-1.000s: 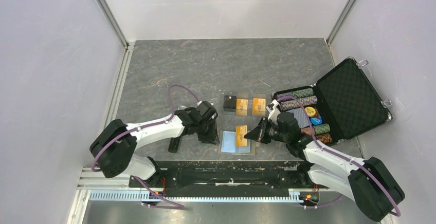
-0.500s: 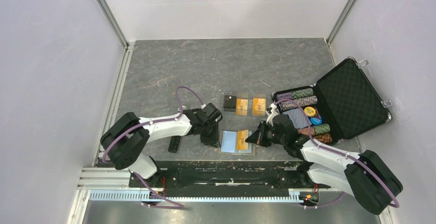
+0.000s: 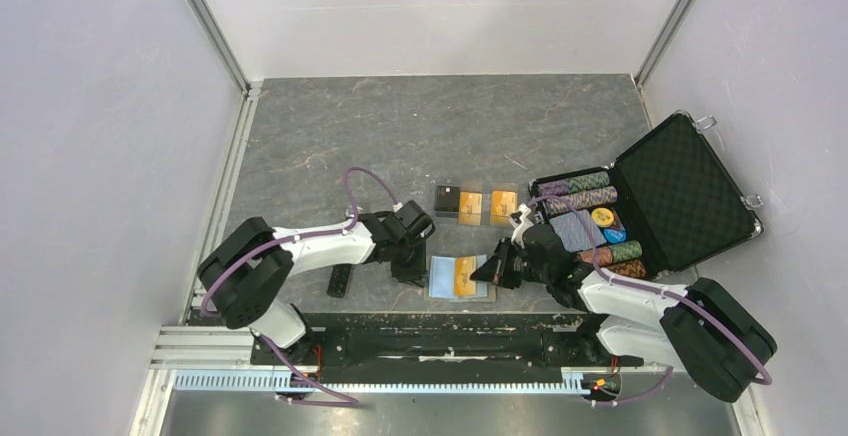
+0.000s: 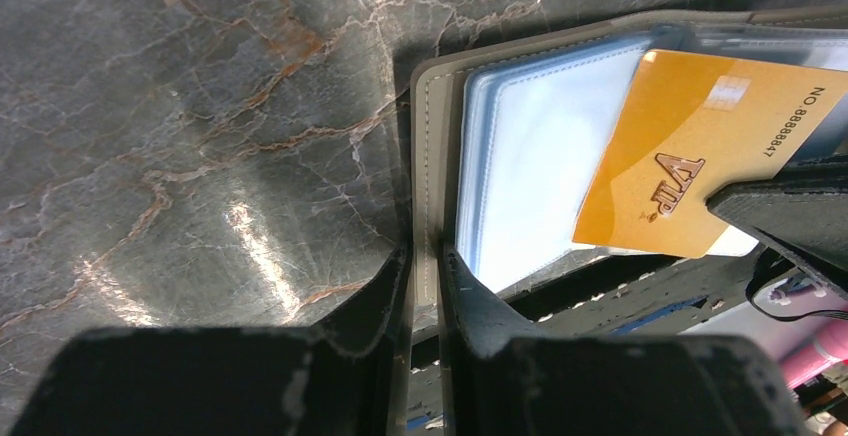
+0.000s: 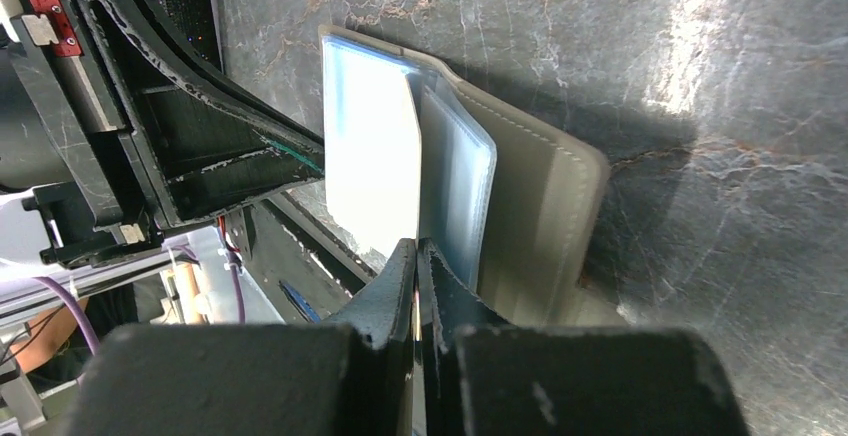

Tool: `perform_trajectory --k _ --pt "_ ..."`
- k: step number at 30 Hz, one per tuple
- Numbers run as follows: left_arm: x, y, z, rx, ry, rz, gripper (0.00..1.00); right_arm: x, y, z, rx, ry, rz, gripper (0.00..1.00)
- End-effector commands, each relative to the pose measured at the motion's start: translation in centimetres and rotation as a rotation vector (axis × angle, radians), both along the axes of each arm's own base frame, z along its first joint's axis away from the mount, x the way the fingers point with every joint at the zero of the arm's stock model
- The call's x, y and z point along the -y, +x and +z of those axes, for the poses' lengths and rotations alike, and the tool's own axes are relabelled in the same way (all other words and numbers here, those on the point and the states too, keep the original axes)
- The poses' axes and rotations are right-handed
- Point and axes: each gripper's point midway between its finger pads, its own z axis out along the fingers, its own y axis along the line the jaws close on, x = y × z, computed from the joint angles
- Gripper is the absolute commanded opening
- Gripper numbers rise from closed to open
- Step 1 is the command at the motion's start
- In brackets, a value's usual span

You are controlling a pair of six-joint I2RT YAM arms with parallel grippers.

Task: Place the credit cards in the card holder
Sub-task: Insert the credit card into the card holder.

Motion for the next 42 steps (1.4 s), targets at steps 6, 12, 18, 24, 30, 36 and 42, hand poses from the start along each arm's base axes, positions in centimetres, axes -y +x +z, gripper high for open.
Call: perform_trajectory --k 6,12,18,24,30,36,42 --pt "1.3 0.8 0.3 0.041 -0.013 -0.03 0.17 -0.2 -0.2 -1.0 -0.018 0.002 -0.014 0.0" --pt "1.5 0.7 0.2 0.039 -0.01 -0.039 0.16 -0.4 -0.4 -1.3 -0.022 -0.005 -0.006 0.0" --pt "1.6 0.7 0.1 0.038 -0.009 -0.04 0.15 -1.1 -0.6 -1.6 -0.028 -0.02 0.019 0.0" --pt "1.9 0.7 0.3 0.039 -0.015 -0.046 0.14 -2.3 -0.5 -1.4 -0.021 -0.03 0.045 0.0" --pt "2.1 0.7 0.4 0.04 -0.019 -0.047 0.12 -4.1 -0.5 -0.7 -0.006 -0.009 0.082 0.0" --pt "2.3 0.8 0.7 0.046 -0.024 -0.053 0.12 -5.3 -0.8 -0.1 -0.004 0.019 0.11 0.15" --pt "1.4 1.3 2.6 0.097 -0.006 -0.061 0.27 -3.8 -0.4 -0.3 0.025 -0.103 0.101 0.38"
